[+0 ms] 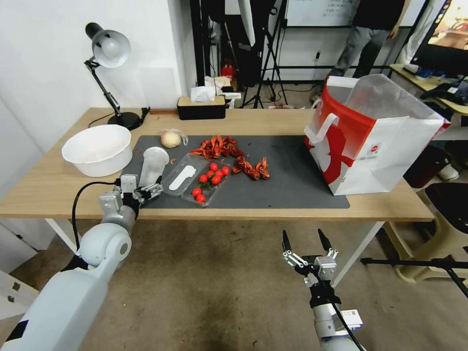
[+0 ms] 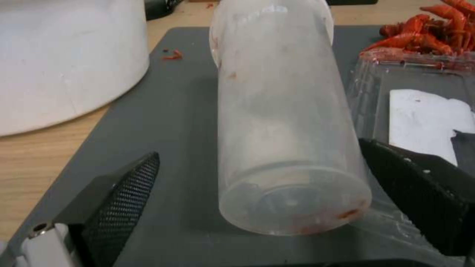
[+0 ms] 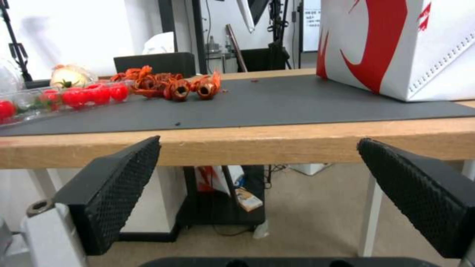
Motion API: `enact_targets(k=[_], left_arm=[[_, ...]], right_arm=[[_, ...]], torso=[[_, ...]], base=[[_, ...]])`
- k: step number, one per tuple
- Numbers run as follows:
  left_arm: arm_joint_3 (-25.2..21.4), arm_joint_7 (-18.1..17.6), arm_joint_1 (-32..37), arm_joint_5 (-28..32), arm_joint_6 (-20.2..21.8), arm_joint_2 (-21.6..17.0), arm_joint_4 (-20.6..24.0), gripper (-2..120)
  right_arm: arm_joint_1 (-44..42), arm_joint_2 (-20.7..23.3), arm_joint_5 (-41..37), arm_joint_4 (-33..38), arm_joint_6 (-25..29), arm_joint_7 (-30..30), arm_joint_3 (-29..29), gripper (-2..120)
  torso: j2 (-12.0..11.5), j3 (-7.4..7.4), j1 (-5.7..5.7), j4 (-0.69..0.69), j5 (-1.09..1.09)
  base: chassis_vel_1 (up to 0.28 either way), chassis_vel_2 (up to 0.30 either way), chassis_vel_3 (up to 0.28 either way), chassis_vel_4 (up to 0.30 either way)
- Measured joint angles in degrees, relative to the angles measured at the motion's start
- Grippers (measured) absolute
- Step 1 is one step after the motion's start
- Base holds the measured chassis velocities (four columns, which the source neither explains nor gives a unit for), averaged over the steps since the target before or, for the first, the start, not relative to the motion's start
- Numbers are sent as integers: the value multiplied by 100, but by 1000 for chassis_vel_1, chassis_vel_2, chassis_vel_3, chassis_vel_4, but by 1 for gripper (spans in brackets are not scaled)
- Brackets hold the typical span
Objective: Pick up the trash from the table and place it into the takeout bag.
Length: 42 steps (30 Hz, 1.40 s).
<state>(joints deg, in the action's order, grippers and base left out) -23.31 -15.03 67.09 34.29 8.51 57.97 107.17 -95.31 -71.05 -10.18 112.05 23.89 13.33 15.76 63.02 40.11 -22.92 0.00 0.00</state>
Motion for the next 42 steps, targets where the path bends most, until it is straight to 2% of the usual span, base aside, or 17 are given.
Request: enact_targets(k=[3, 4, 10, 12, 14, 15, 21, 25, 30, 33, 34, 35, 36, 38, 42], left_arm=[[49, -103, -188, 155, 654, -37, -149, 94], [49, -103, -188, 155, 654, -37, -149, 94], [31, -238, -313, 585, 1398, -60, -141, 70], [26, -284, -314, 619, 1452, -60, -130, 66], [18, -394, -311, 687, 1492, -56, -113, 55], [11, -436, -310, 735, 1492, -56, -109, 54], [-24, -527, -269, 898, 1498, -54, -69, 54], [-61, -514, -219, 909, 1367, -49, -22, 54], [-147, -303, -91, 853, 979, -70, 136, 54], [-219, 326, 98, 737, 186, -219, 515, 54], [-219, 326, 98, 737, 186, -219, 515, 54], [-205, 632, 108, 741, -156, -311, 641, 54], [-176, 825, 86, 749, -320, -368, 697, 54], [-151, 934, 64, 776, -397, -402, 721, 54], [139, 1546, -225, 943, -771, -711, 760, 54]], right_arm=[[12, 2, 1, -72, 0, 15, 8, 100], [12, 2, 1, -72, 0, 15, 8, 100], [52, 4, 0, -172, 17, 44, 11, 100], [55, 4, 0, -188, 24, 55, 9, 100], [57, 4, 1, -195, 38, 73, 4, 100], [57, 5, 1, -195, 42, 78, 3, 100], [51, 0, 1, -195, 56, 98, -5, 100], [56, -10, 11, -219, 62, 103, -17, 100], [81, -44, 38, -258, 63, 105, -53, 100], [81, -76, 79, -251, 63, 105, -84, 100], [81, -76, 79, -251, 63, 105, -84, 100], [64, -80, 96, -225, 63, 104, -84, 100], [45, -83, 102, -205, 63, 104, -84, 100], [30, -84, 105, -191, 63, 105, -79, 100], [6, -80, 118, -177, 64, 106, -81, 100]], torso=[[0, 0, 0, -1, 0], [0, 0, 0, -1, 0], [1, 0, 0, 0, 0], [1, 0, 0, 0, 0], [1, 0, 0, 0, 0], [1, 0, 0, 0, 0], [1, 0, 0, 0, 0], [1, 0, 0, 0, 1], [1, 0, 0, 0, 0], [1, 0, 0, 0, 1], [1, 0, 0, 0, 1], [1, -1, 0, 0, 0], [1, 0, 0, 0, 1], [1, 0, 0, 0, 1], [1, 0, 0, 2, -1]], base=[[0, 0, 0, 0], [0, 0, 0, 0], [0, 0, 0, 0], [0, 0, 0, 0], [0, 0, 0, 0], [0, 0, 0, 0], [0, 0, 0, 0], [0, 0, 0, 0], [0, 0, 0, 0], [0, 0, 0, 0], [0, 0, 0, 0], [0, 0, 0, 0], [0, 0, 0, 0], [0, 0, 0, 0], [0, 0, 0, 0]])
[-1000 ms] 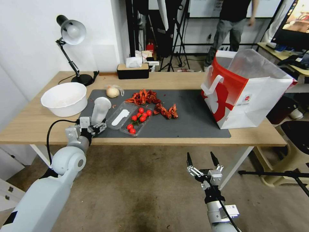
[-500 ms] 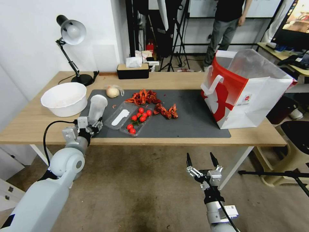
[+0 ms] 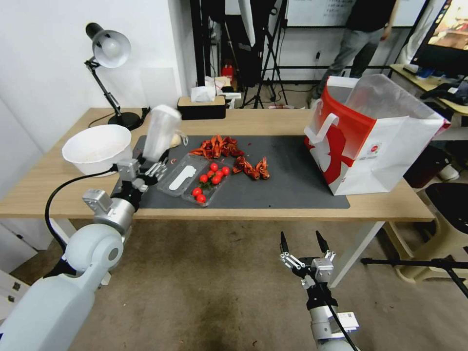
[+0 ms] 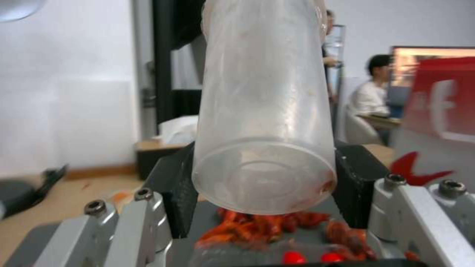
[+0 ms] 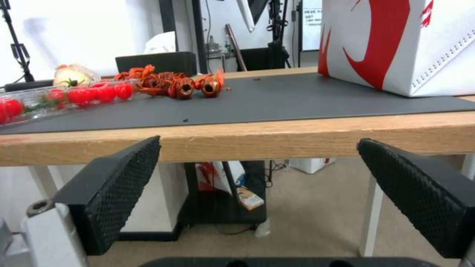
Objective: Pick up the trash from the table and place it into the takeout bag.
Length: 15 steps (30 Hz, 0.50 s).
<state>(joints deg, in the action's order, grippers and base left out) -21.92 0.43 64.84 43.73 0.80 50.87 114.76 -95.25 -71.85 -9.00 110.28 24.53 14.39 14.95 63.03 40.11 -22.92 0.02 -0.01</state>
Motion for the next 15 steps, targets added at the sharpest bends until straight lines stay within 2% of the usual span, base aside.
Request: enact_targets(k=[5, 8, 9, 12, 13, 15], left_arm=[[295, 268, -395, 113, -75, -217, -26, 54], [758, 536, -1155, 253, -127, -286, -275, 54], [758, 536, -1155, 253, -127, -286, -275, 54], [1235, 1033, -1858, 349, -261, -252, -620, 54], [1235, 1033, -1858, 349, -261, -252, -620, 54], [1511, 1286, -2179, 382, -336, -193, -852, 54]], right_arm=[[53, 22, 6, -23, -19, -6, -73, 100], [34, -10, 10, -36, -29, -7, -62, 100], [34, -10, 10, -36, -29, -7, -62, 100], [1, -42, 11, -48, -31, -4, -27, 100], [1, -42, 11, -48, -31, -4, -27, 100], [-14, -60, 18, -52, -35, -3, -18, 100]], torso=[[0, 0, 1, -6, 1], [0, 0, 0, 1, 1], [0, 0, 0, 1, 1], [0, 0, 0, -2, 3], [0, 0, 0, -2, 3], [0, 0, 0, -2, 1]], base=[[0, 0, 0, 0], [0, 0, 0, 0], [0, 0, 0, 0], [0, 0, 0, 0], [0, 0, 0, 0], [0, 0, 0, 0]])
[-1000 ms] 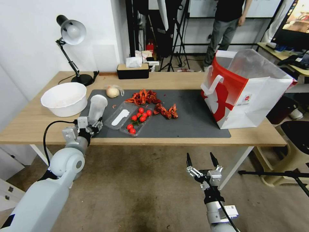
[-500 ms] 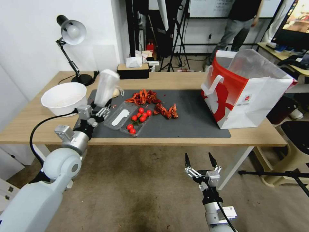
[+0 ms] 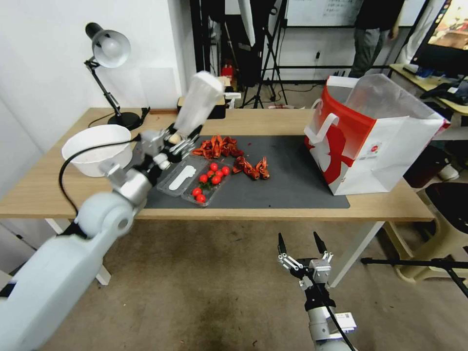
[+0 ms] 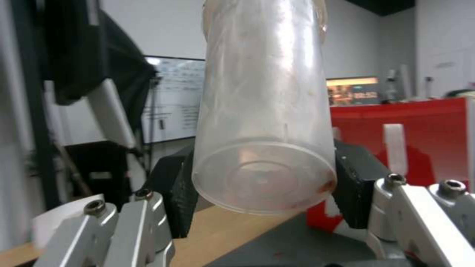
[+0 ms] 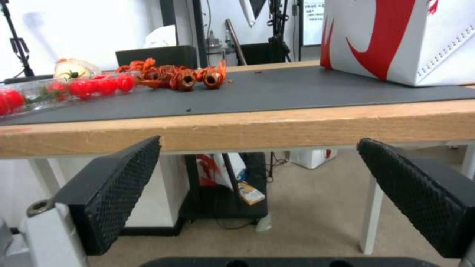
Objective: Pick up the trash from the table and place it into the takeout bag.
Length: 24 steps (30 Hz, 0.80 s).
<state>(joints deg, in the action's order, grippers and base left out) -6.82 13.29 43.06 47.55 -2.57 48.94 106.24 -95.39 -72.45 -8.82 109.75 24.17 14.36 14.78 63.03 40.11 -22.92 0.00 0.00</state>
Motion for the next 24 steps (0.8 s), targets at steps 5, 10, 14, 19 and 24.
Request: enact_targets(k=[5, 10, 14, 19, 24], left_arm=[[181, 93, -193, 8, -33, 56, -141, 54], [779, 239, -802, 32, -86, 355, -589, 54], [1227, 275, -1325, 37, -103, 627, -896, 54], [1437, 295, -1600, 37, -108, 761, -1049, 54], [1886, 333, -2227, 40, -115, 1133, -1446, 54]], right_arm=[[-6, -12, 9, 0, -3, 2, 9, 100], [-32, -66, 39, -1, -15, 8, 44, 100], [-61, -99, 57, 0, -17, 16, 75, 100], [-82, -113, 71, 0, -17, 20, 87, 100], [-145, -152, 112, 0, -12, 26, 104, 100]], torso=[[0, 0, 0, 0, 1], [0, 0, 0, 1, 1], [0, 1, 0, 0, 1], [0, 0, -1, 1, 2], [0, 0, 0, 1, 3]], base=[[0, 0, 0, 0], [0, 0, 0, 0], [0, 0, 0, 0], [0, 0, 0, 0], [0, 0, 0, 0]])
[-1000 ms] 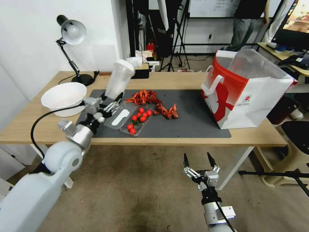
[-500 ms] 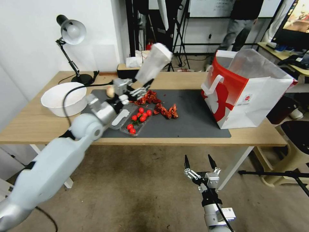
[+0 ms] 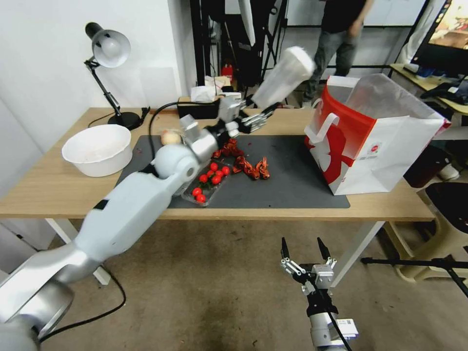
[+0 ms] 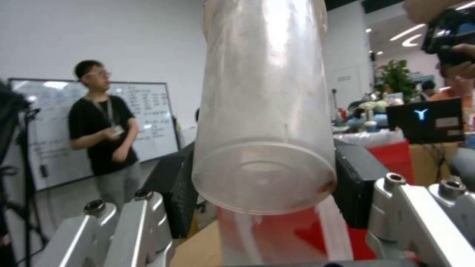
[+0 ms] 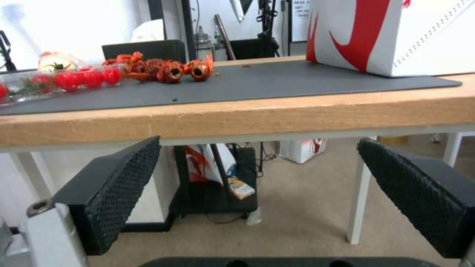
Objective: Pick up the trash from the table and place it into the takeout bag.
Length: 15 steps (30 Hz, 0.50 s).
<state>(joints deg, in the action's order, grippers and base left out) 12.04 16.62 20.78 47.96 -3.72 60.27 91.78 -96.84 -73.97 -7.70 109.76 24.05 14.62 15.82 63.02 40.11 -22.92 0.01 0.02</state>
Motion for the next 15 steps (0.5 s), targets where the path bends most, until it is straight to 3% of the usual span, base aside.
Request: enact_targets(k=[6, 7, 9, 10, 12, 15], left_arm=[[868, 69, -1132, -52, -35, 950, -820, 54], [868, 69, -1132, -52, -35, 950, -820, 54], [1278, 123, -1573, -57, -78, 1347, -1289, 54], [1278, 123, -1573, -57, -78, 1347, -1289, 54], [1667, 136, -1957, -54, -104, 1688, -1847, 54], [1834, 140, -2105, -67, -103, 1762, -2009, 54]], right_arm=[[-159, -74, 77, -19, 124, 13, 60, 100], [-159, -74, 77, -19, 124, 13, 60, 100], [-191, -124, 103, -38, 154, 15, 55, 100], [-191, -124, 103, -38, 154, 15, 55, 100], [-194, -177, 124, -74, 174, 30, 42, 100], [-203, -178, 125, -107, 186, 39, 33, 100]], torso=[[0, 0, 0, 0, 0], [0, 0, 0, 0, 0], [0, 0, 0, 0, 0], [0, 0, 0, 0, 0], [0, 0, 0, 0, -1], [0, 0, 0, 0, -1]], base=[[0, 0, 0, 0], [0, 0, 0, 0], [0, 0, 0, 0], [0, 0, 0, 0], [0, 0, 0, 0], [0, 0, 0, 0]])
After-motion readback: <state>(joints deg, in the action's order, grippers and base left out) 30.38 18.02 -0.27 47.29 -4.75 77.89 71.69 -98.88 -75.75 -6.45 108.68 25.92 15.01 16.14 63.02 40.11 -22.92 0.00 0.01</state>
